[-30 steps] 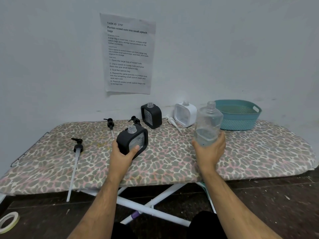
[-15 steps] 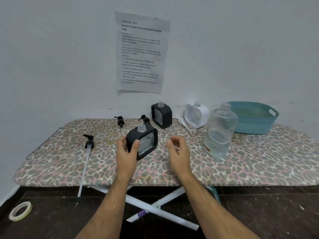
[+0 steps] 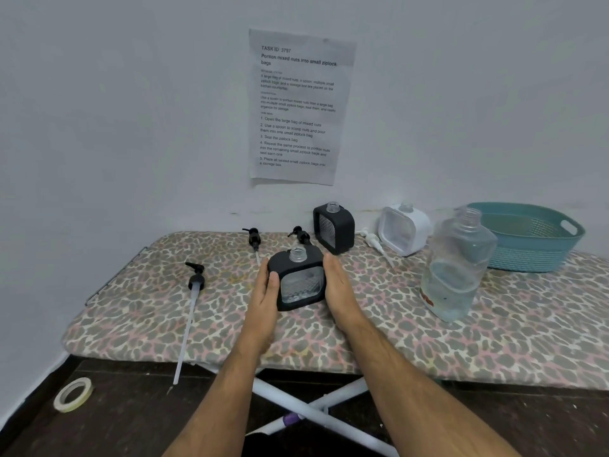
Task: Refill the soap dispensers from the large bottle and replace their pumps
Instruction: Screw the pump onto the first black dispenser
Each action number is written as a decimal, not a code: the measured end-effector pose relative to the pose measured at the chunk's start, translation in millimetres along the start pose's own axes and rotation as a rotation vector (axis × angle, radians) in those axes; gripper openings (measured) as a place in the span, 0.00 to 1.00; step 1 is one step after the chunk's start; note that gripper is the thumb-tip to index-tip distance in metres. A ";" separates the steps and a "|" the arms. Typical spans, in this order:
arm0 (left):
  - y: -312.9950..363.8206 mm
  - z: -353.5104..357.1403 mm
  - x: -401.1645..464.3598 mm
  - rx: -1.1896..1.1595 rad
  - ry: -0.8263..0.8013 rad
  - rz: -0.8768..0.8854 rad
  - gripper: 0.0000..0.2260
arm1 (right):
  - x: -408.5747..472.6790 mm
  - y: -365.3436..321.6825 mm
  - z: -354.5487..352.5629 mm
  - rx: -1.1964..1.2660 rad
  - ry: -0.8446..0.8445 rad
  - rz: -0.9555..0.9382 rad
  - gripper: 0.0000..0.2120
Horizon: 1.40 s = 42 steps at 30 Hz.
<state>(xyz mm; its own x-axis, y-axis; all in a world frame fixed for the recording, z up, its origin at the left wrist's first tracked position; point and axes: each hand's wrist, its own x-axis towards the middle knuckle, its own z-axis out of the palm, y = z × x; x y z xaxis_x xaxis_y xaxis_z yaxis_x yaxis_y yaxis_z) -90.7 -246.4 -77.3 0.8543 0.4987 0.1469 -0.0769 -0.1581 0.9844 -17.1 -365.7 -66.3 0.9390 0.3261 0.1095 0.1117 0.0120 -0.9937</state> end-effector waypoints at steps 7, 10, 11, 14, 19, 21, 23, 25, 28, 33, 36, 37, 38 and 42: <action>14.9 -18.3 46.7 0.207 0.246 0.061 0.19 | 8.5 17.3 1.8 0.046 0.014 -0.021 0.36; 16.1 -25.4 82.6 0.318 0.319 0.017 0.19 | 8.3 19.4 1.8 0.043 0.013 -0.030 0.34; 14.3 -26.2 94.2 0.354 0.337 -0.014 0.20 | 8.5 20.2 1.3 0.044 0.021 -0.024 0.35; 8.9 -25.6 123.8 0.420 0.369 -0.076 0.20 | 8.9 21.7 0.3 0.050 0.018 -0.038 0.34; 0.6 -28.1 164.3 0.568 0.397 -0.134 0.22 | 7.6 17.9 0.4 0.068 0.025 -0.050 0.26; -4.6 -29.7 177.9 0.672 0.389 -0.182 0.25 | 8.8 21.5 0.6 0.075 0.035 -0.057 0.26; -9.2 -31.3 189.4 0.771 0.369 -0.225 0.29 | 9.7 24.7 0.4 0.079 0.039 -0.061 0.24; -9.4 -30.2 197.4 0.864 0.339 -0.262 0.32 | 9.9 27.9 0.0 0.081 0.052 -0.073 0.23; -6.3 -27.3 205.3 0.948 0.303 -0.310 0.31 | 11.9 30.9 0.2 0.067 0.054 -0.076 0.23; -7.8 -27.7 209.8 0.909 0.321 -0.330 0.21 | 13.1 30.6 0.7 0.072 0.052 -0.089 0.23; -9.7 -33.9 209.9 0.769 0.325 -0.341 0.19 | 13.0 29.2 1.5 0.080 0.049 -0.113 0.23; -9.1 -35.8 208.6 0.696 0.327 -0.348 0.19 | 13.0 29.3 1.6 0.079 0.048 -0.116 0.22; -8.3 -37.4 207.2 0.623 0.338 -0.354 0.20 | 12.8 28.8 2.0 0.075 0.046 -0.117 0.22; 4.6 -38.7 198.7 0.383 0.364 -0.337 0.22 | 13.3 31.2 2.1 0.049 0.057 -0.109 0.22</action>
<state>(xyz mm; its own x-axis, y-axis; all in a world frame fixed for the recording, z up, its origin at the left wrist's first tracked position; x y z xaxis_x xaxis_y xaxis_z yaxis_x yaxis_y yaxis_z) 58.7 -115.1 -39.9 0.5648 0.8218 -0.0755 0.4133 -0.2025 0.8878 -1.8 -359.0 -95.9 0.9394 0.2658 0.2166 0.1993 0.0909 -0.9757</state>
